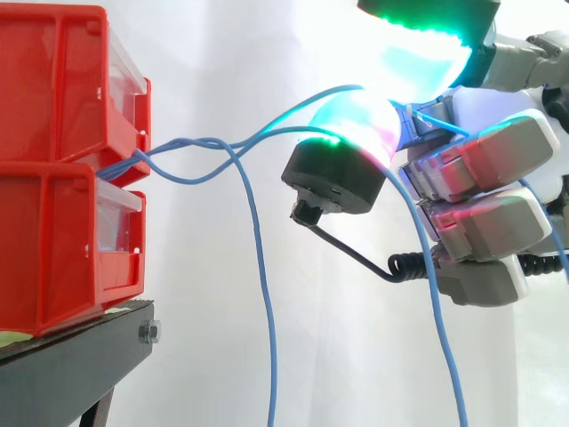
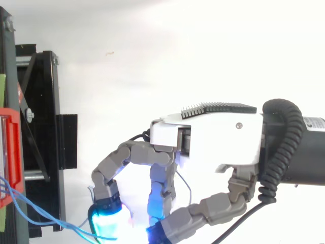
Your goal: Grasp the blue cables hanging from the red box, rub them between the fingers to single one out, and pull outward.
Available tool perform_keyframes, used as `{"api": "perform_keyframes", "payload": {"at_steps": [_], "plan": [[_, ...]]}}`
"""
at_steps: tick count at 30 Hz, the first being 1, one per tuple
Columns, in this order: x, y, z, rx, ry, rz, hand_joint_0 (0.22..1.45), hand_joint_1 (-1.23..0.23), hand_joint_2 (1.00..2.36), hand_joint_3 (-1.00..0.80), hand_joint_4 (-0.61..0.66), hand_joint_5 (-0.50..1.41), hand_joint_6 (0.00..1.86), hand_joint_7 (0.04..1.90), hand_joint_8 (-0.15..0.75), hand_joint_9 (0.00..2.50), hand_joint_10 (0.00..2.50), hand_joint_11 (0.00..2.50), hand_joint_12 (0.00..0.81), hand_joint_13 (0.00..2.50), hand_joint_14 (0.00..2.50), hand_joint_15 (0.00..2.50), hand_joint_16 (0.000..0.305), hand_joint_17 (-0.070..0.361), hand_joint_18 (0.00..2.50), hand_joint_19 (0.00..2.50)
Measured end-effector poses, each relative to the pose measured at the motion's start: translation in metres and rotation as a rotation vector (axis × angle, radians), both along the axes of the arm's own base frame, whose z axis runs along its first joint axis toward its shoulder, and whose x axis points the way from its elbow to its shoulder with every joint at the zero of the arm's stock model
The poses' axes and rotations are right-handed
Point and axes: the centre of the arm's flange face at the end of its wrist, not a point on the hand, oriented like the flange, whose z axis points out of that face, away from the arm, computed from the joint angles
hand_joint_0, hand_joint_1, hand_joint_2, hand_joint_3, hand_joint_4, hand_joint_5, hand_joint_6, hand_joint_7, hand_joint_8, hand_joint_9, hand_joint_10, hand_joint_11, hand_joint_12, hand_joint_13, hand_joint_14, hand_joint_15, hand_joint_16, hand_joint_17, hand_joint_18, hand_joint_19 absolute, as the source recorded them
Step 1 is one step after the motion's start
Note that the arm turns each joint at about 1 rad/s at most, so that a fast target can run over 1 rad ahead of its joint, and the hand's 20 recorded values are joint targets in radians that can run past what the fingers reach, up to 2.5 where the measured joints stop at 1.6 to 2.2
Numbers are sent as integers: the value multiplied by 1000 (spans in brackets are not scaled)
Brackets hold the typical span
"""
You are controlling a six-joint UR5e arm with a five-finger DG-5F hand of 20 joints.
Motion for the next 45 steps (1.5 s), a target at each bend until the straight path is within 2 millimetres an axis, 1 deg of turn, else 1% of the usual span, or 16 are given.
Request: {"api": "perform_keyframes", "payload": {"at_steps": [1,3,9,19,26,32,45], "plan": [[0,0,0,-1,2,0,585,-852,1009,-117,-51,-19,852,1042,357,1481,16,544,421,1362,18,552,62,140,1310,548],[-1,0,-1,-4,11,1,585,-853,1009,-115,-42,-19,852,1046,378,1396,13,439,425,1319,14,461,62,139,1300,530],[-8,-1,-4,-22,66,4,587,-853,1008,-124,-34,-19,851,1046,393,1329,10,397,436,1301,15,429,62,139,1289,515],[-22,-7,4,-72,138,9,591,-850,1009,-129,-32,-20,852,1057,389,1327,14,434,432,1299,14,480,62,140,1267,536],[-29,-11,18,-114,153,10,592,-847,1009,-129,-27,-20,853,1063,389,1334,12,454,429,1301,15,519,62,140,1265,549],[-39,-16,25,-123,190,5,593,-846,1009,-128,-19,-20,854,1065,394,1343,12,490,432,1302,15,540,63,141,1259,557],[-42,-18,26,-95,206,-12,595,-844,1009,-127,-18,-21,860,1054,405,1344,13,502,433,1304,17,556,63,141,1246,569]]}}
